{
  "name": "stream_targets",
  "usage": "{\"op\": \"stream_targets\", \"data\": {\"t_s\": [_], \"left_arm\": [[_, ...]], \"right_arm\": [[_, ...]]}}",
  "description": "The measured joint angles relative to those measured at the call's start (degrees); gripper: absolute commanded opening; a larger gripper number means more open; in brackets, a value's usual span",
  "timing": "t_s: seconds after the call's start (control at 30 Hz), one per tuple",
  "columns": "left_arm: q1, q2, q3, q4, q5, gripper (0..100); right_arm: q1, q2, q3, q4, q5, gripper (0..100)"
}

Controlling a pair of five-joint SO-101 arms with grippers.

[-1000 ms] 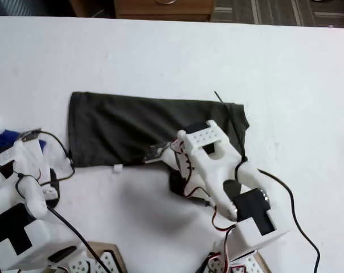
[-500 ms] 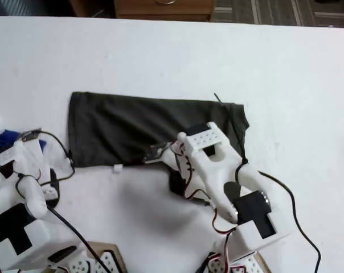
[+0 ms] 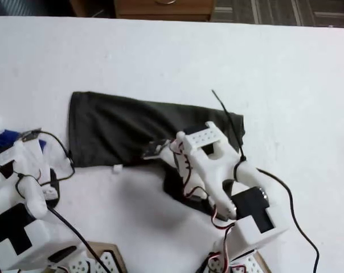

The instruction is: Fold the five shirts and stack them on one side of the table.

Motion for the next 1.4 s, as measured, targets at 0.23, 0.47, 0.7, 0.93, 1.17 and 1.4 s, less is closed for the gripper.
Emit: {"op": "stream_targets", "data": {"t_s": [0.23,0.47,0.7,0.93,1.17,1.4], "left_arm": [[0.0,0.0,0.0,0.0,0.0,2],[0.0,0.0,0.0,0.0,0.0,2],[0.0,0.0,0.0,0.0,0.0,2],[0.0,0.0,0.0,0.0,0.0,2],[0.0,0.0,0.0,0.0,0.0,2],[0.0,0.0,0.0,0.0,0.0,2]], "right_arm": [[2.99,0.0,-8.09,4.31,0.0,1.8],[4.75,0.0,-18.2,9.32,0.0,1.8],[4.84,0.0,-21.01,9.58,0.0,1.8],[7.82,0.09,-21.71,6.51,0.0,1.8],[11.34,0.09,-25.76,3.52,0.0,1.8],[11.43,6.68,-31.47,1.67,0.09,11.1]]}}
